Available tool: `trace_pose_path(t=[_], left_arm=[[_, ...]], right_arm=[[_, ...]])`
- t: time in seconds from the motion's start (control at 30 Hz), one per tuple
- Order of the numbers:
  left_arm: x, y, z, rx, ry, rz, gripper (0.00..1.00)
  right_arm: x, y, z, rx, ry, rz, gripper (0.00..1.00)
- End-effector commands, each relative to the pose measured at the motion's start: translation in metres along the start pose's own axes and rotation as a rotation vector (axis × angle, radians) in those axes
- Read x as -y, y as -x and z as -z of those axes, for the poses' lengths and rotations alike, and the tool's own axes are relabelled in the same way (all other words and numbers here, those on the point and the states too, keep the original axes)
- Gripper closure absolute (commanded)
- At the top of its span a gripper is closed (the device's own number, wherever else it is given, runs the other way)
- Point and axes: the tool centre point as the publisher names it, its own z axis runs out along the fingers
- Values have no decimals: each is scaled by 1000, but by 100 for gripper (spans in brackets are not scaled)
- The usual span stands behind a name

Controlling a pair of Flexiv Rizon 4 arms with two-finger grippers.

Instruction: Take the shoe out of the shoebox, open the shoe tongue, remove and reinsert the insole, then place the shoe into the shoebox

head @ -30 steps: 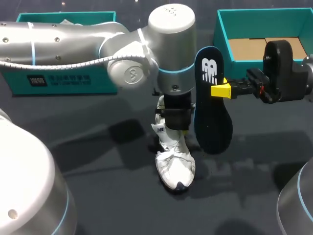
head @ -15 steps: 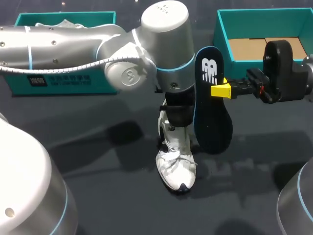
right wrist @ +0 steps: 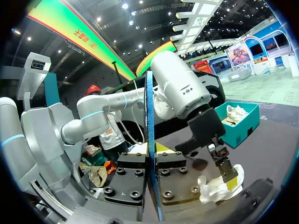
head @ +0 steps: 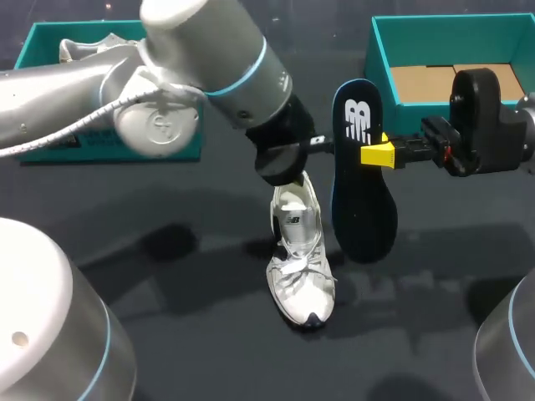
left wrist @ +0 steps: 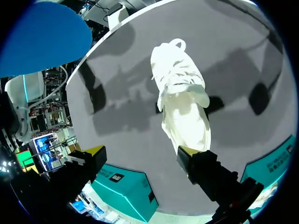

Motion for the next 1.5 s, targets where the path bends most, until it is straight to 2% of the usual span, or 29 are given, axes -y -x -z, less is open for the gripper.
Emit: trace_pose_path(t=[0.03, 0.23, 0.37, 0.6, 0.63, 0.67, 1.0, 1.03, 1.13, 1.23, 1.5], left_arm=[[10, -13, 14, 156, 23, -3, 0], [10, -13, 14, 156, 23, -3, 0], [-6, -10, 31, 361, 57, -3, 0], [-20, 19, 53, 510, 101, -48, 0], [-20, 24, 60, 553, 90, -59, 0], [-21, 28, 68, 551, 110, -59, 0], [-21, 28, 68, 551, 110, -59, 0], [-24, 28, 70, 593, 87, -9, 0], [-30, 30, 79, 663, 97, 79, 0], [-30, 35, 86, 682, 118, 123, 0], [-32, 33, 101, 732, 191, 191, 0]], right_arm=[[0, 1, -1, 0, -1, 0, 100], [0, 1, -1, 0, -1, 0, 100], [0, 1, -1, 0, -1, 0, 100], [0, 1, -1, 0, -1, 0, 100], [0, 1, -1, 0, -1, 0, 100], [0, 1, -1, 0, -1, 0, 100], [0, 1, -1, 0, -1, 0, 100], [0, 1, -1, 0, -1, 0, 100], [0, 1, -1, 0, -1, 0, 100], [0, 1, -1, 0, -1, 0, 100], [-12, 53, 11, -32, 48, -76, 100]])
